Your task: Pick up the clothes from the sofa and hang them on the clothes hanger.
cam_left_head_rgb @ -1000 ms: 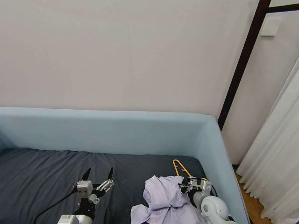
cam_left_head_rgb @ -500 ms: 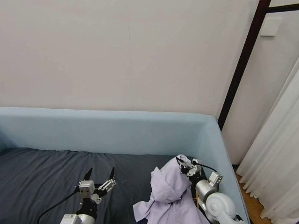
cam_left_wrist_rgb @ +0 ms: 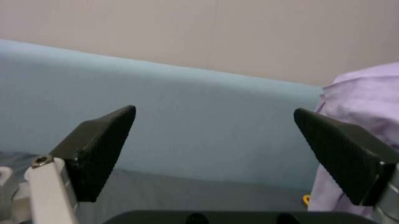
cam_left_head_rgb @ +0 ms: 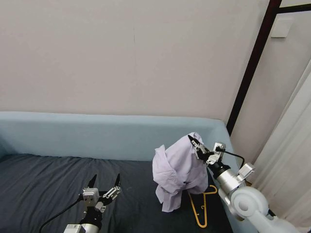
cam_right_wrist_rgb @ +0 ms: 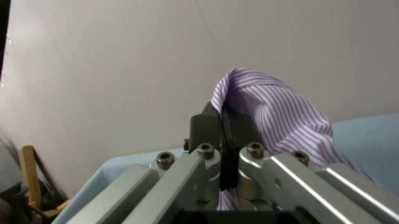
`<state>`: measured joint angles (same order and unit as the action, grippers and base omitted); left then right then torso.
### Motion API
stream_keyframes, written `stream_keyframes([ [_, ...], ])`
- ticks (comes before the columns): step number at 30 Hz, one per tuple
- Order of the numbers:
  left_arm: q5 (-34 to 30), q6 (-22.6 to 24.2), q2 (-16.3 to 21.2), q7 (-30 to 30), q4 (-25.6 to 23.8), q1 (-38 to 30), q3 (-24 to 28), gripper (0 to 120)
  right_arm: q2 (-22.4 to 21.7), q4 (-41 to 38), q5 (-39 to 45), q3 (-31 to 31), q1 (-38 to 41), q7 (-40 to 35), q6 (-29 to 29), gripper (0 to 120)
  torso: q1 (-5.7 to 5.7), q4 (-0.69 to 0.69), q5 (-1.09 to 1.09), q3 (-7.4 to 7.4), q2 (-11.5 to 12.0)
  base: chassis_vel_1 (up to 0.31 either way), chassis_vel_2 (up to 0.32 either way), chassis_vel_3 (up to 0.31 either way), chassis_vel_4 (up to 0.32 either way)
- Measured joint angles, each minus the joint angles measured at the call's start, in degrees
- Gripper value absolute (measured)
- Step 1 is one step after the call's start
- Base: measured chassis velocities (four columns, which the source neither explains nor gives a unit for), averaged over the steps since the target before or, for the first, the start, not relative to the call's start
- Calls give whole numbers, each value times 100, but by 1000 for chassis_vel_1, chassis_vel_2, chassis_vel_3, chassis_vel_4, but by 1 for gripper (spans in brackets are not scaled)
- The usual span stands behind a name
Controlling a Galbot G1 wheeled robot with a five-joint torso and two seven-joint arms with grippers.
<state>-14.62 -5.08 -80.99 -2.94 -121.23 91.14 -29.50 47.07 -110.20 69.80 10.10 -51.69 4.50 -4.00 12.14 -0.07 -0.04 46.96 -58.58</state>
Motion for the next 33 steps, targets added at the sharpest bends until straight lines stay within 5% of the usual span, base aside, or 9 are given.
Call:
stream_keyframes([
  [15,22,-24,-42,-17,123,-98,-14,100,-141,58,428,-128,1034,-693,313,0,0,1,0,0,1,0,0,0,0],
  [28,-65,-81,65,-105,321,-319,17,100,-1096,-1978,1380,707,670,-3329,2341,0,0,-3,0,0,1,0,0,0,0],
  [33,-65,-82,60,-115,353,-367,55,100,-1068,-2502,1958,720,541,-3990,2972,0,0,0,-2,-1,0,0,0,0,0],
])
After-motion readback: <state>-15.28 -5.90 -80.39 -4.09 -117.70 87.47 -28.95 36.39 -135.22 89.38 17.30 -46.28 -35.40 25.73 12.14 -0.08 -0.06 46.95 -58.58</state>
